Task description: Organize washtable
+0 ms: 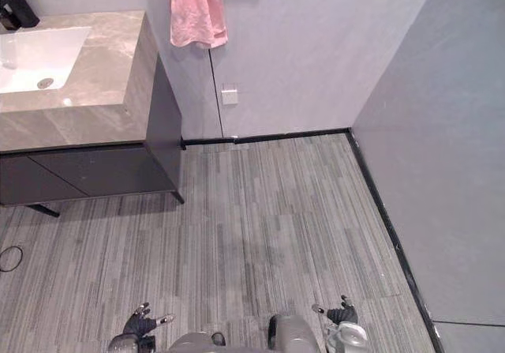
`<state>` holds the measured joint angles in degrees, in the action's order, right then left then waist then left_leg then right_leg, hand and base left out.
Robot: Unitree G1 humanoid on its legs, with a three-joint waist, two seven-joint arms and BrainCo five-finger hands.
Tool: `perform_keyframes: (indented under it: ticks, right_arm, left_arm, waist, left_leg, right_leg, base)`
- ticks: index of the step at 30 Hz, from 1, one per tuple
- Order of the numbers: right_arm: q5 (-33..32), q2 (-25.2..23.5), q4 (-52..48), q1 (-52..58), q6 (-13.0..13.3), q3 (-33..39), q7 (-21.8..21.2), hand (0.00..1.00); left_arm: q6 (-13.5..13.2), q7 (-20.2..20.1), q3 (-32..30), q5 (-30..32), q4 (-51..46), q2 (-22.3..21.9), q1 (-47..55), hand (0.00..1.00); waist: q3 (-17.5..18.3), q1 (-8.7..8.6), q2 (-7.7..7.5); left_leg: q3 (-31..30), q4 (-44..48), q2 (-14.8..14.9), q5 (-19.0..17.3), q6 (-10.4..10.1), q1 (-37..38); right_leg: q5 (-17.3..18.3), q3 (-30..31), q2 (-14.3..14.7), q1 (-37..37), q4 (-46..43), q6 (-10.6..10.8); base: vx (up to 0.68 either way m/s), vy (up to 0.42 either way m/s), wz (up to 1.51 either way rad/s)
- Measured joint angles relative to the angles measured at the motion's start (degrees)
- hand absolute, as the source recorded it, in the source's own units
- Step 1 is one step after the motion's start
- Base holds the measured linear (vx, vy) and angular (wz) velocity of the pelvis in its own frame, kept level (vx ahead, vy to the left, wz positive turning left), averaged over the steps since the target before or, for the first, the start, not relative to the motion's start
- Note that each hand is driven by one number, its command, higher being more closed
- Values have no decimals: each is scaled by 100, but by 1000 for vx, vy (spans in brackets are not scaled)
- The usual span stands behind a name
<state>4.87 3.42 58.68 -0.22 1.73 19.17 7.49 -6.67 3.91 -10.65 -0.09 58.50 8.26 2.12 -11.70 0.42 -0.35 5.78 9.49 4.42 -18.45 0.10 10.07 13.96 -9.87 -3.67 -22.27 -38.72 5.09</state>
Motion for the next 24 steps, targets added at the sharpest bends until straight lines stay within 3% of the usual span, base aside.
perform_keyframes:
  ticks: [2,3,4,5,6,8,9,10,13,15,18,19,20,22,24]
  right_arm:
    - [-1,45,35,6,-18,0,1,0]
    - [-1,60,55,60,-23,3,2,0]
    - [-1,136,75,110,-34,21,5,0]
    - [-2,141,73,107,-41,37,8,0]
    - [-10,108,42,39,-34,44,5,0]
    - [-31,67,-17,66,-24,47,6,0]
    - [-47,8,-146,141,-27,8,11,0]
    - [-116,-74,-283,168,-2,-1,14,0]
    - [-233,-180,-423,164,49,-4,27,0]
    - [-321,-244,-523,145,38,17,37,0]
    - [-424,-253,-573,166,26,52,127,0]
    - [-452,-202,-584,239,25,65,138,0]
    - [-456,-144,-563,269,24,73,142,0]
    - [-476,-289,-421,286,5,55,144,0]
    - [-465,-362,-389,283,7,65,129,0]
  left_arm:
    - [-1,-5,54,-29,6,-11,-53,0]
    - [-1,-13,117,-29,12,9,-48,0]
    - [3,-9,106,-28,61,-95,-79,0]
    - [-4,-16,102,-28,59,-128,-79,0]
    - [-3,-17,93,-29,57,-164,-80,0]
    - [0,-12,-121,-29,48,-340,-72,0]
    - [-2,-12,-245,-30,-12,-472,-43,0]
    - [-6,-16,-288,-37,-129,-549,0,0]
    - [2,-17,-285,-39,-335,-653,28,0]
    - [0,-11,-280,-44,-452,-670,31,0]
    - [4,-15,-224,-146,-492,-706,35,0]
    - [3,-14,-180,-153,-489,-767,26,0]
    - [2,-15,-116,-152,-472,-791,38,0]
    - [-5,-15,-88,-154,-388,-699,54,0]
    - [2,-13,-143,-155,-340,-680,62,0]
  waist:
    - [-24,-119,41]
    - [12,-176,-30]
    - [13,-253,44]
    - [14,-228,136]
    - [17,-216,140]
    - [15,-164,155]
    - [9,-113,146]
    - [2,-89,140]
    - [-4,65,101]
    - [-30,212,47]
    - [-26,208,65]
    - [33,199,180]
    - [76,200,257]
    - [240,207,-48]
    - [269,313,-151]
  left_leg:
    - [-164,-183,107,35,-93,142]
    - [-316,-186,95,-8,-236,232]
    - [-454,-126,254,-95,-399,342]
    - [-456,-51,350,-28,-519,341]
    - [-453,211,337,230,-891,221]
    - [-468,1217,334,733,-995,-102]
    - [-506,2474,453,1033,-951,-541]
    - [-369,3559,638,928,-841,-982]
    - [17,4543,944,759,-571,-1761]
    - [325,4367,966,526,-505,-2418]
    - [753,2973,849,453,-506,-2740]
    - [777,1949,723,627,-599,-2704]
    - [729,1640,676,1096,-379,-2696]
    - [908,1457,211,866,-97,-2545]
    - [1105,1596,130,609,-7,-2475]
  right_leg:
    - [-273,-97,168,-78,1011,-202]
    - [-748,-27,190,-101,1503,-487]
    - [-1004,-123,218,-26,1298,-705]
    - [-948,-189,260,3,1228,-782]
    - [-771,-214,254,85,1214,-828]
    - [-639,-258,276,551,1460,-960]
    - [-626,-255,317,1041,1819,-977]
    - [-618,-251,396,1468,2087,-992]
    - [-559,-175,493,2046,2405,-1084]
    - [-456,-6,426,2392,2630,-974]
    - [-202,50,241,2729,2759,-640]
    - [-29,55,196,2803,2750,-449]
    - [62,82,205,2800,2725,-351]
    - [181,298,-187,2831,2730,-186]
    - [202,438,-355,2829,2621,-138]
  base:
    - [459,-81,62]
    - [524,-152,72]
    - [537,-167,60]
    - [635,-218,41]
    - [512,-187,17]
    - [512,-199,18]
    - [487,-172,20]
    - [475,-155,16]
    - [353,-64,-14]
    - [305,49,-37]
    - [255,178,-16]
    - [250,265,-1]
    - [323,316,0]
    - [301,241,2]
    - [310,213,-31]
